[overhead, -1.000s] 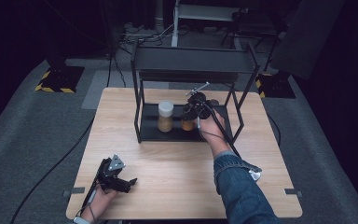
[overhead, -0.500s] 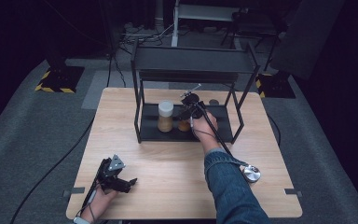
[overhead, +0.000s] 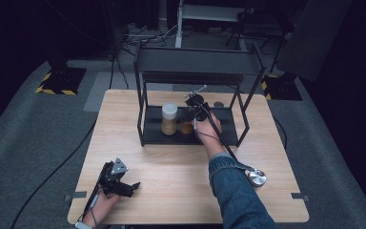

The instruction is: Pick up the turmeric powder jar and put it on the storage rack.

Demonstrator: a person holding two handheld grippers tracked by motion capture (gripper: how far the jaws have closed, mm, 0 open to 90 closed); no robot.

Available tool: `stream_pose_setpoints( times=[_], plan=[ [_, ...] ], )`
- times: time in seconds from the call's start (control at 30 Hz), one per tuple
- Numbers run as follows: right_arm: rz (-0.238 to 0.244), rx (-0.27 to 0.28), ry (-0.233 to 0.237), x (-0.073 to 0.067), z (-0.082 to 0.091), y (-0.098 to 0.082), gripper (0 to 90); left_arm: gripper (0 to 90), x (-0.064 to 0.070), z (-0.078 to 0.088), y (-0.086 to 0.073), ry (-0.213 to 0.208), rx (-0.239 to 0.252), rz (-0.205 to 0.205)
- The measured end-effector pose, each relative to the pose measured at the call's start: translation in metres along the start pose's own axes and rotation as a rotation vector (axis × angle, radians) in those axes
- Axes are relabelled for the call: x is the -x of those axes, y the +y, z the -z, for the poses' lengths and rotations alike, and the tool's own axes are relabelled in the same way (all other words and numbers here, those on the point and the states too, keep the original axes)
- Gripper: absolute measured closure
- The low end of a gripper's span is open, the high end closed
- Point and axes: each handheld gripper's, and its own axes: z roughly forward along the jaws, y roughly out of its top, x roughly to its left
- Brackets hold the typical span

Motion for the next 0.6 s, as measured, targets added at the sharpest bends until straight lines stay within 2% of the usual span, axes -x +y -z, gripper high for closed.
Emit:
stream_pose_setpoints(
  times=[0.17,0.3,0.43,0.6],
  plan=[
    [0.034,0.035,-0.022,-0.007,0.03,-0.012,13.2,0.0,0.0,0.0,0.0,0.0,-0.001,-0.001],
    [0.041,0.062,-0.031,-0.006,0.058,-0.033,11.5,0.0,0.0,0.0,0.0,-0.001,-0.001,-0.002],
    [0.026,0.092,-0.037,-0.004,0.087,-0.057,6.6,0.0,0.0,0.0,0.0,-0.001,0.0,-0.004],
    [0.041,0.129,-0.033,-0.002,0.118,-0.087,3.9,0.0,0.001,0.0,0.0,-0.001,0.0,0.001]
  ],
)
